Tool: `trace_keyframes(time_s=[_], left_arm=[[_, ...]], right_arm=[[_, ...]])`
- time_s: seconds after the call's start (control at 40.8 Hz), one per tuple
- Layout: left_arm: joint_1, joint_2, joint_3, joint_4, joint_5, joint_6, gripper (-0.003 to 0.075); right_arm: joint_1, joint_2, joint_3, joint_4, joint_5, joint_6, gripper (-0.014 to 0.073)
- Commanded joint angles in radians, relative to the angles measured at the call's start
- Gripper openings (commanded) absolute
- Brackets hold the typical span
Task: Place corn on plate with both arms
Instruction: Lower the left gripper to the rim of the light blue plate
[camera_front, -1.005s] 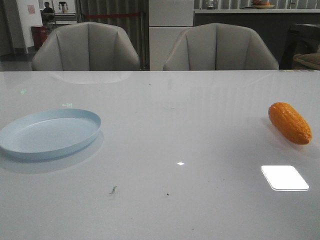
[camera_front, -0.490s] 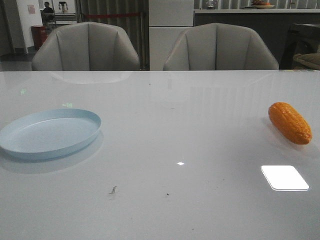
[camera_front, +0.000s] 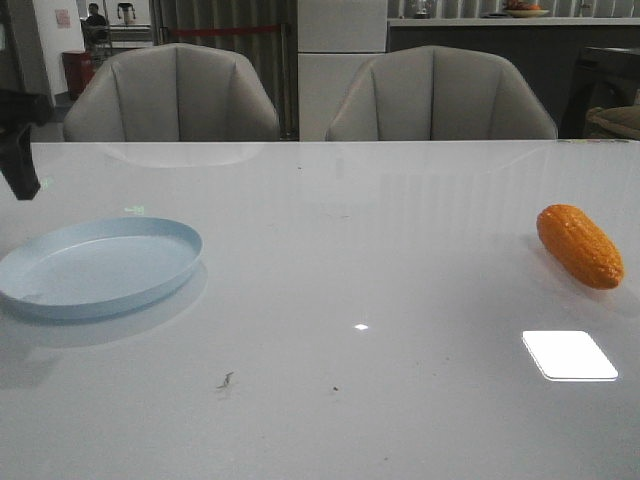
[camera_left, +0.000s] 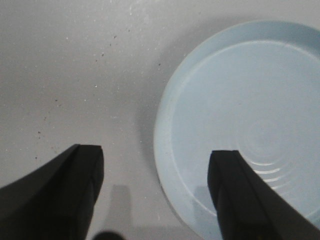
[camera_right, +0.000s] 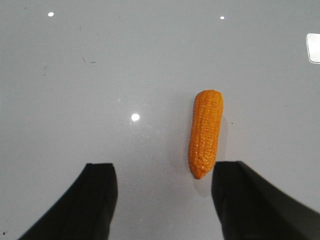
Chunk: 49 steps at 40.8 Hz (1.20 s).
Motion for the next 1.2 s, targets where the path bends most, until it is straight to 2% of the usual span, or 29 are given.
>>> trace_keyframes(time_s=[0.0, 0.711, 0.784, 0.931, 1.078, 1.176], left_arm=[[0.003, -0.010, -0.034, 0.012, -0.017, -0.009, 0.0505], [0.003, 0.105, -0.034, 0.006, -0.004, -0.009, 0.0498], [0.003, 0.105, -0.034, 0.006, -0.004, -0.009, 0.0450], [0.003, 0.108, -0.034, 0.006, -0.004, -0.009, 0.0258], [0.003, 0.114, -0.034, 0.006, 0.001, -0.009, 0.0099], [0.003, 0.114, -0.035, 0.006, 0.001, -0.009, 0.0090]], right_arm=[[0.000, -0.011, -0.033, 0.012, -0.059, -0.007, 0.0520], [0.000, -0.011, -0.033, 0.011, -0.062, -0.007, 0.0520], [0.000, -0.011, -0.033, 0.011, -0.062, -0.007, 0.0520], [0.000, -0.011, -0.033, 0.011, -0.062, -0.007, 0.0520], [0.000, -0.011, -0.033, 0.011, -0.062, -0.007, 0.0520], [0.000, -0.011, -0.033, 0.011, -0.062, -0.007, 0.0520]])
